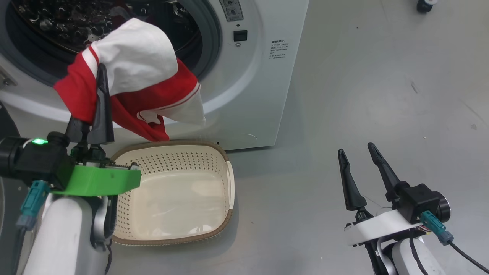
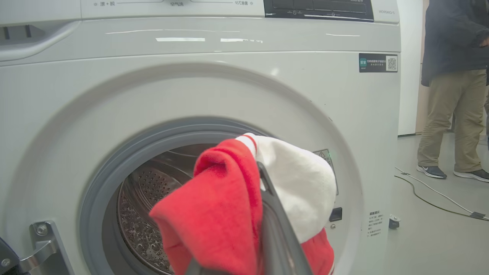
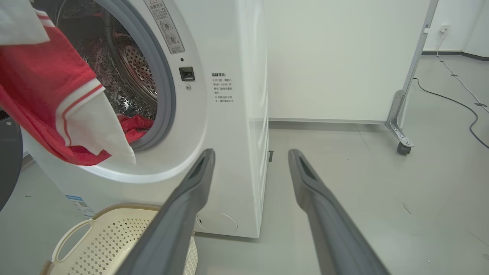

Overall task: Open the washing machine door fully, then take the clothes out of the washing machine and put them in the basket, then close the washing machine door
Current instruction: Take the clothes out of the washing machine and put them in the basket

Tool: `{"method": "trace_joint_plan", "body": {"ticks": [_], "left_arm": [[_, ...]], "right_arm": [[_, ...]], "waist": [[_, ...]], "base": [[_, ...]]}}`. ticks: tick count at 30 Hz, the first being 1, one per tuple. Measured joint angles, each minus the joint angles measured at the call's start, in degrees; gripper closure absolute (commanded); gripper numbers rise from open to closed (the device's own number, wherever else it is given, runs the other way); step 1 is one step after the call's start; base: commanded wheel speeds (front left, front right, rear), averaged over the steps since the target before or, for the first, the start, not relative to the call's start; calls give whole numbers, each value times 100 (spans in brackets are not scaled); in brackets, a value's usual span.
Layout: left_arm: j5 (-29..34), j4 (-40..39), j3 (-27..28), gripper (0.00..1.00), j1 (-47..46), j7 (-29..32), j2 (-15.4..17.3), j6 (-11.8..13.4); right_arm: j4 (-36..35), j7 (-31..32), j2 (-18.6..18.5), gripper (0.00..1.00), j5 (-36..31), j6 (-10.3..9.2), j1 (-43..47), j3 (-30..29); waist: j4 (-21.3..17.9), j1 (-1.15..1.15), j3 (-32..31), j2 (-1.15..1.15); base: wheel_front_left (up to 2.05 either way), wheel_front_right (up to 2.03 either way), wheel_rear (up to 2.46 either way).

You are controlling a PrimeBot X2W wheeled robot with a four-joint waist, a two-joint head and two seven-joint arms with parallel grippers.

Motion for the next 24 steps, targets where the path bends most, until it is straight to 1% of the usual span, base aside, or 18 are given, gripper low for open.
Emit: {"method": "trace_joint_plan", "body": {"ticks": [2,3,6,7,12,16,24], "left_arm": [[-2,-34,-1,100,140,2,-57,55],[-5,-45,3,100,357,4,-93,127],[-53,-20,32,100,486,30,-131,144],[-115,-19,68,100,556,29,-164,190],[-244,122,62,100,853,29,-246,200],[-297,323,69,100,1039,15,-265,229],[-313,681,88,100,1058,-100,-297,243]], "right_arm": [[-8,0,-1,0,-9,2,9,7],[-29,0,1,0,-13,10,13,16],[-73,0,-1,0,-21,20,16,21],[-94,0,-2,0,-21,51,16,40],[-200,0,1,0,-64,55,16,51],[-246,0,3,0,-71,97,12,67],[-398,0,4,0,-71,102,-24,67]], "waist": [[35,0,-47,0],[67,0,-74,0],[70,0,-60,0],[70,0,-43,0],[49,0,83,0],[13,0,210,0],[-79,0,526,0]], "base": [[0,0,0],[0,0,0],[0,0,0],[0,0,0],[0,0,0],[0,0,0],[0,0,0]]}}
